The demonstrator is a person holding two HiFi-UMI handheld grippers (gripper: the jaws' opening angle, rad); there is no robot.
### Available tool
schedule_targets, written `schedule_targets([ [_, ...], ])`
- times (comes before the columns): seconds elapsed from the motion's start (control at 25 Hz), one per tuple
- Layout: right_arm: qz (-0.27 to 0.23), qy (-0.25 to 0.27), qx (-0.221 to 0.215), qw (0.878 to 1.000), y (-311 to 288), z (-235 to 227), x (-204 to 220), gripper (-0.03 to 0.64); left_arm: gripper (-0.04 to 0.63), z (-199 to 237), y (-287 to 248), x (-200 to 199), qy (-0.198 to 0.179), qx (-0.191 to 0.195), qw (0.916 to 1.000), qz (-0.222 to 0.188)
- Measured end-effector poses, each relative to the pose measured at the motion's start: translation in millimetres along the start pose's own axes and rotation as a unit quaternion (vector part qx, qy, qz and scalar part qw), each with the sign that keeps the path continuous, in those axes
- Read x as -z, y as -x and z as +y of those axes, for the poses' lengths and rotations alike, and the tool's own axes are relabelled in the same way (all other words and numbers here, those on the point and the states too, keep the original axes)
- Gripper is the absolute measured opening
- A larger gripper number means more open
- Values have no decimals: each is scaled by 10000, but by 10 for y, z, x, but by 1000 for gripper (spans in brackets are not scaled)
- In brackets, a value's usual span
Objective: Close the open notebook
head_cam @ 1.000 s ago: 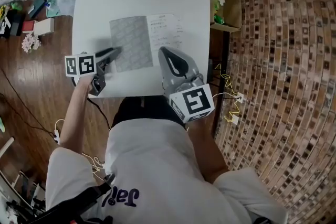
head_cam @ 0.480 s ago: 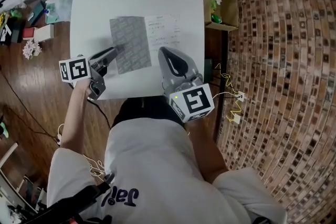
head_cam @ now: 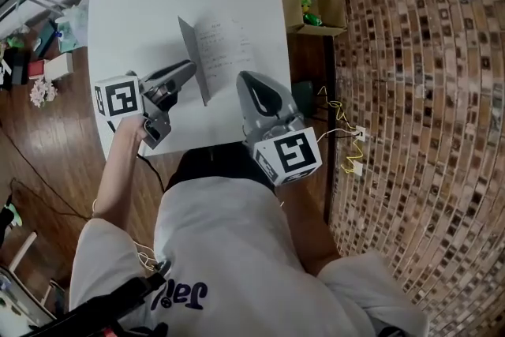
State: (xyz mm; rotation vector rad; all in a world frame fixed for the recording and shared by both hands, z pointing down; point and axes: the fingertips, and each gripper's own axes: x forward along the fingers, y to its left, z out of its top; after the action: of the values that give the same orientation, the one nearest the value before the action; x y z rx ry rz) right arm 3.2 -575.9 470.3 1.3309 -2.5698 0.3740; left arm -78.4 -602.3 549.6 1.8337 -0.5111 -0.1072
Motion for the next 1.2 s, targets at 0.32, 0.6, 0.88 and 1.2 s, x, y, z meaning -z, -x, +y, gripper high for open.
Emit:
schedule_targets([
  [0.32, -106, -275, 453, 9985, 259, -486, 23, -11, 78, 37, -877, 117, -299, -163, 9984, 448],
  [0.6, -171, -463, 603, 9970, 302, -883, 71, -11, 38, 565, -1496, 368, -391, -1008, 9886, 1052],
  [0.88, -198, -585, 764, 9952, 358, -1099, 107, -11, 15, 1061, -1705, 601, -783, -2176, 9550, 1859],
  [1.2, -248, -389, 584, 9972, 491, -833, -29, -11, 15, 979, -1740, 622, -1825, -2911, 9174, 2010],
])
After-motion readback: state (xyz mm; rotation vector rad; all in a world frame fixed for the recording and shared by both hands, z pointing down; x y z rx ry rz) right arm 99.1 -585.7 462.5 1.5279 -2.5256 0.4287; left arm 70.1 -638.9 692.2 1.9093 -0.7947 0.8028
